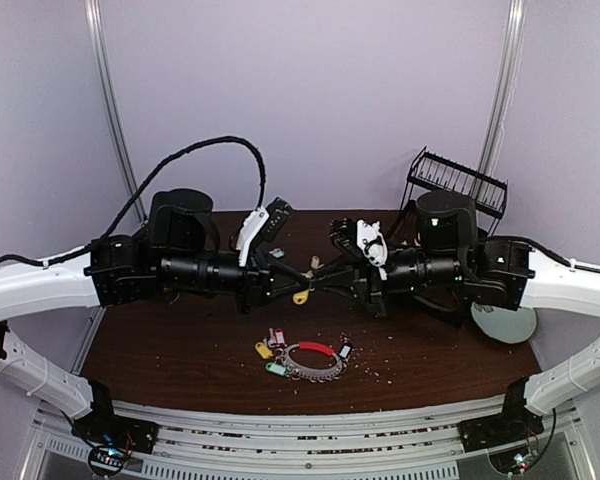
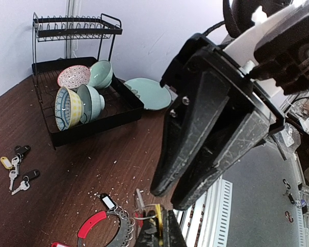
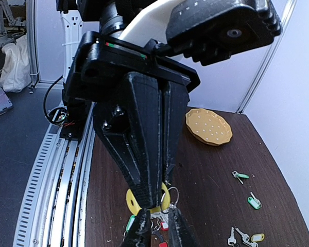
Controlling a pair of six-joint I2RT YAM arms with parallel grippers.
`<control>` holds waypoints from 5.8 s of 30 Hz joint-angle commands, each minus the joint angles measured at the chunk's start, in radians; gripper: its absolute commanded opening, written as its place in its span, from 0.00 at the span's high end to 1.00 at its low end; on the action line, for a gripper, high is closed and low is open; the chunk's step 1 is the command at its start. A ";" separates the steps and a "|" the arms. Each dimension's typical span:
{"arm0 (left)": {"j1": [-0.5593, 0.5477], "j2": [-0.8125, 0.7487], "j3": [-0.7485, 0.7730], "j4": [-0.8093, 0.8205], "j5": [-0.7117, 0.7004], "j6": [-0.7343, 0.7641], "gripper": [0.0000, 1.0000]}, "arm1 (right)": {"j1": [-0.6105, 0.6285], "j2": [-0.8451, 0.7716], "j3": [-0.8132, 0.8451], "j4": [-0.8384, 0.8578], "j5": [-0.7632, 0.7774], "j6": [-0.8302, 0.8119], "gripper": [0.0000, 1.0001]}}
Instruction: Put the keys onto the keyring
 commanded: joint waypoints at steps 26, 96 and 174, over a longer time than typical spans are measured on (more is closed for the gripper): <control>-0.013 0.008 0.020 0.059 0.049 0.046 1.00 | 0.017 0.025 0.014 -0.009 0.018 -0.046 0.84; -0.052 -0.122 -0.005 -0.102 -0.200 0.238 1.00 | -0.046 0.093 -0.088 0.299 -0.227 0.274 1.00; -0.002 -0.084 -0.086 0.109 -0.390 0.520 1.00 | 0.031 0.234 0.271 -0.134 0.171 0.501 1.00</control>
